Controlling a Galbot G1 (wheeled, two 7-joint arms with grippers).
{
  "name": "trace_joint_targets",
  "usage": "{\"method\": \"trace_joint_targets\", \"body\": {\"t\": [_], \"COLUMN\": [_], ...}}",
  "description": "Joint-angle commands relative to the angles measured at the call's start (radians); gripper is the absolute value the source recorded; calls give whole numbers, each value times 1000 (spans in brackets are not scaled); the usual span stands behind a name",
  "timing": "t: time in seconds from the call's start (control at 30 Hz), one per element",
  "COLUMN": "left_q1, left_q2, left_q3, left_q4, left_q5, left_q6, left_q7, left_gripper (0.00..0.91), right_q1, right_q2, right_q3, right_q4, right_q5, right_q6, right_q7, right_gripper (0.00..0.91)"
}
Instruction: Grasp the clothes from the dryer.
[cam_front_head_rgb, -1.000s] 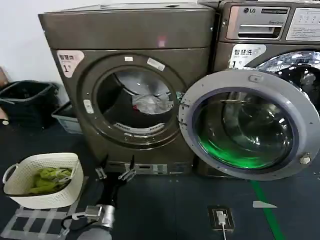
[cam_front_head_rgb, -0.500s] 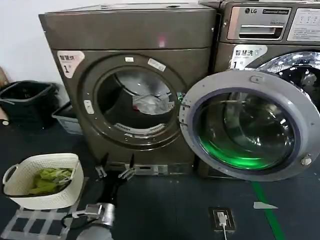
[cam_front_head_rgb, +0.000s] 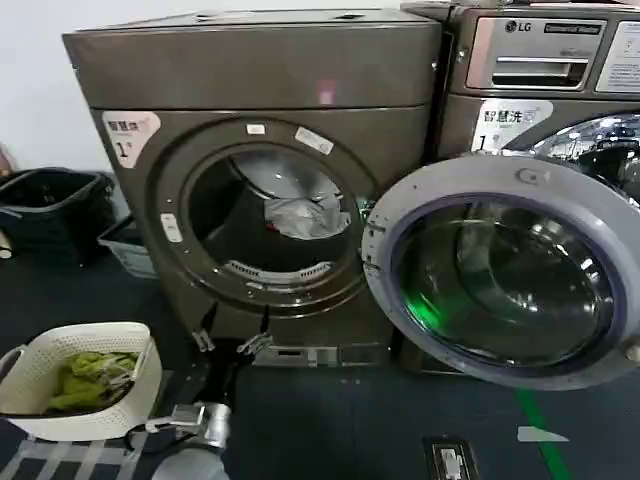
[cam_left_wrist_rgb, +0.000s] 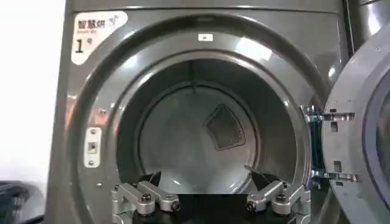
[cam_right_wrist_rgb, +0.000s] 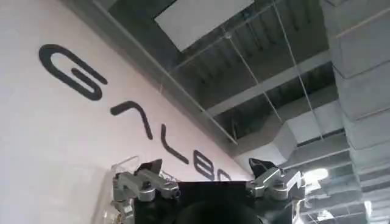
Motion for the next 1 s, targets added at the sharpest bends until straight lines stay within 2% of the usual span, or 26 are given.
{"method": "trace_joint_targets", "body": {"t": [0.03, 1.0], "left_q1": [1, -19], "left_q2": [0, 12], "left_q3": [0, 4], "left_q4": [-2, 8], "left_q5": [1, -2], "left_q6": [2, 9], "left_q7": [0, 5], "left_gripper": [907, 907], "right_q1": [0, -2], "right_q2": [1, -4], "right_q3": [-1, 6], "right_q4": [1, -4], "right_q5": [0, -5], "right_q6": [-1, 0], "right_q7": [-1, -8], "right_gripper": [907, 907]}}
